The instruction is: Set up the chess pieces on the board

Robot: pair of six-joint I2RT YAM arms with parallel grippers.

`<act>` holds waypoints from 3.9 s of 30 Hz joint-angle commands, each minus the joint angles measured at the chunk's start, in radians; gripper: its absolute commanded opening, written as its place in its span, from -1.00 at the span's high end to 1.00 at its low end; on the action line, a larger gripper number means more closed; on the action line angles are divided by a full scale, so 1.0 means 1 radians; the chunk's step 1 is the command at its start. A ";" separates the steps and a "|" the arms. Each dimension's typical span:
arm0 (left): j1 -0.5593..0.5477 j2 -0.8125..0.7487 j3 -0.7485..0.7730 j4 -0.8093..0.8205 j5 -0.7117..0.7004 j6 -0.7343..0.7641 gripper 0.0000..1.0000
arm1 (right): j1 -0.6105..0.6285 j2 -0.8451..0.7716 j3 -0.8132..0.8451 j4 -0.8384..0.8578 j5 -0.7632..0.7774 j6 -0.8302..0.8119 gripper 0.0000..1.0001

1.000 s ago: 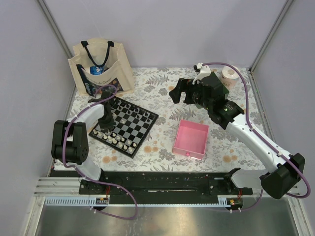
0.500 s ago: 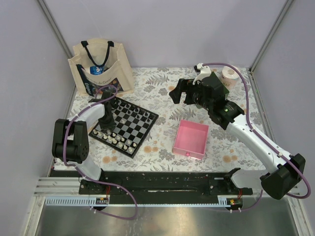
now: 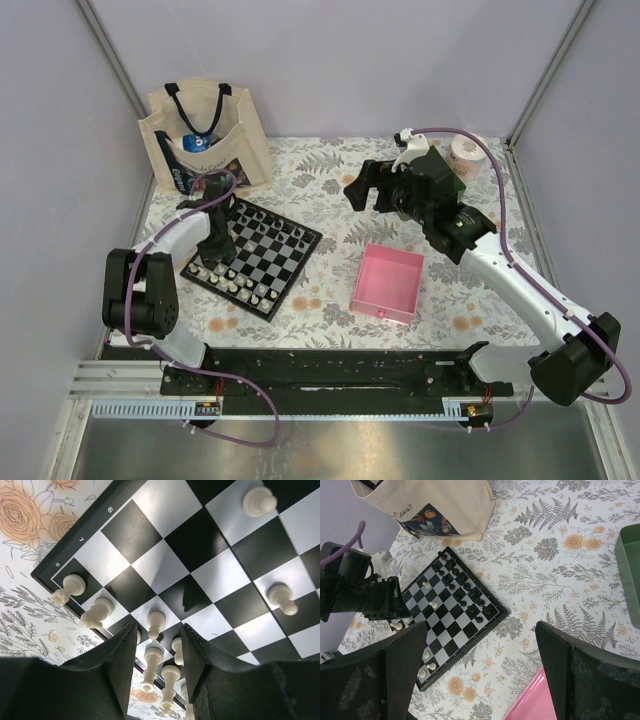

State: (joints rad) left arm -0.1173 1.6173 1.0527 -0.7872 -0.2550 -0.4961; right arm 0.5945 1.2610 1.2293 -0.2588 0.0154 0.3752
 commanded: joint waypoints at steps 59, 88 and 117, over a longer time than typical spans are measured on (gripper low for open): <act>-0.094 0.179 0.228 0.128 0.143 0.053 0.12 | -0.009 -0.003 0.010 0.010 0.060 -0.027 -0.99; -0.108 0.136 0.170 0.151 0.129 0.048 0.35 | -0.009 0.000 0.004 0.016 0.058 -0.025 -0.99; -0.108 0.101 0.168 0.137 0.123 0.047 0.36 | -0.007 0.003 0.004 0.016 0.058 -0.027 -0.99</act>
State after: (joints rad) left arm -0.2234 1.7569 1.2022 -0.6582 -0.1287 -0.4454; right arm 0.5941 1.2655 1.2293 -0.2600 0.0448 0.3622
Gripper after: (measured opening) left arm 0.313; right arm 0.993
